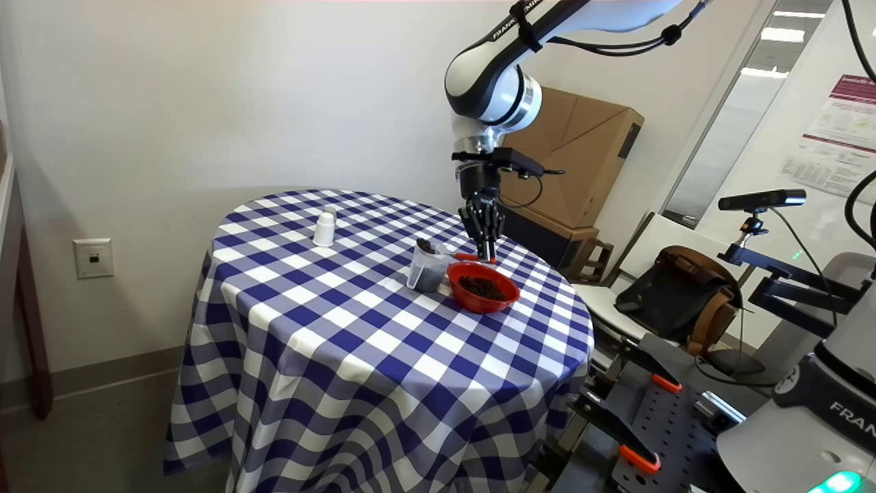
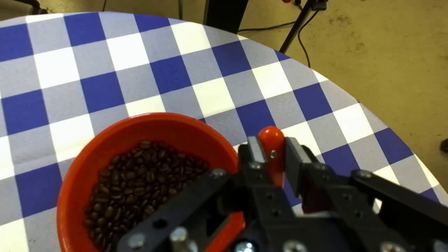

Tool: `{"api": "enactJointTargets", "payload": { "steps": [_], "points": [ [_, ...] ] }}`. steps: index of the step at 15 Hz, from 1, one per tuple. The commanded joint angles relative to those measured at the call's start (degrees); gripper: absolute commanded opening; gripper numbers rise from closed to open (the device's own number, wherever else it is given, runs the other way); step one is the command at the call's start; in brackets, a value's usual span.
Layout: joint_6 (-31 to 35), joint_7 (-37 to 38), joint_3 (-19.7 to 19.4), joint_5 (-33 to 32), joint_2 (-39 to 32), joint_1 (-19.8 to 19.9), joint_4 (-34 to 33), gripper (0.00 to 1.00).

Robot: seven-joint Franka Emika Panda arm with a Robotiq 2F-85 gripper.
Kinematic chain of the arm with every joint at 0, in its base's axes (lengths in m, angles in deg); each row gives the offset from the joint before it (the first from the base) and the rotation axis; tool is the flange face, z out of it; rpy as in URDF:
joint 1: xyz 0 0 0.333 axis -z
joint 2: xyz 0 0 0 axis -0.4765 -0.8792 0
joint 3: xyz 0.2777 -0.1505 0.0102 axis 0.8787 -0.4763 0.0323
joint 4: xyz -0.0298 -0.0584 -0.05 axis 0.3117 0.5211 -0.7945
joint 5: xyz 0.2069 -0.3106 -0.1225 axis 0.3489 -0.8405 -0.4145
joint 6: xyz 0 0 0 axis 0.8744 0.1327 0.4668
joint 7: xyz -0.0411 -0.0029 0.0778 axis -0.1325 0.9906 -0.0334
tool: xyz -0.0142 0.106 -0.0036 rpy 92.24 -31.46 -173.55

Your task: Use the spoon to transfer one scoop of contents from the orange bowl to the clear jar

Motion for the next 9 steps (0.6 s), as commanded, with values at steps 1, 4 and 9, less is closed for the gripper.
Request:
{"api": "enactJointTargets", "payload": {
  "steps": [1,4,9],
  "points": [
    [2.4,1.7,-1.4,-4.5,-0.1,-2.0,-0.4,0.07],
    [5.2,2.3,-2.2,-10.6,0.5,-3.4,1.1,0.07],
    [9.1,3.5,-2.6,-18.3,1.7,-5.4,3.9,0.07]
  ]
}}
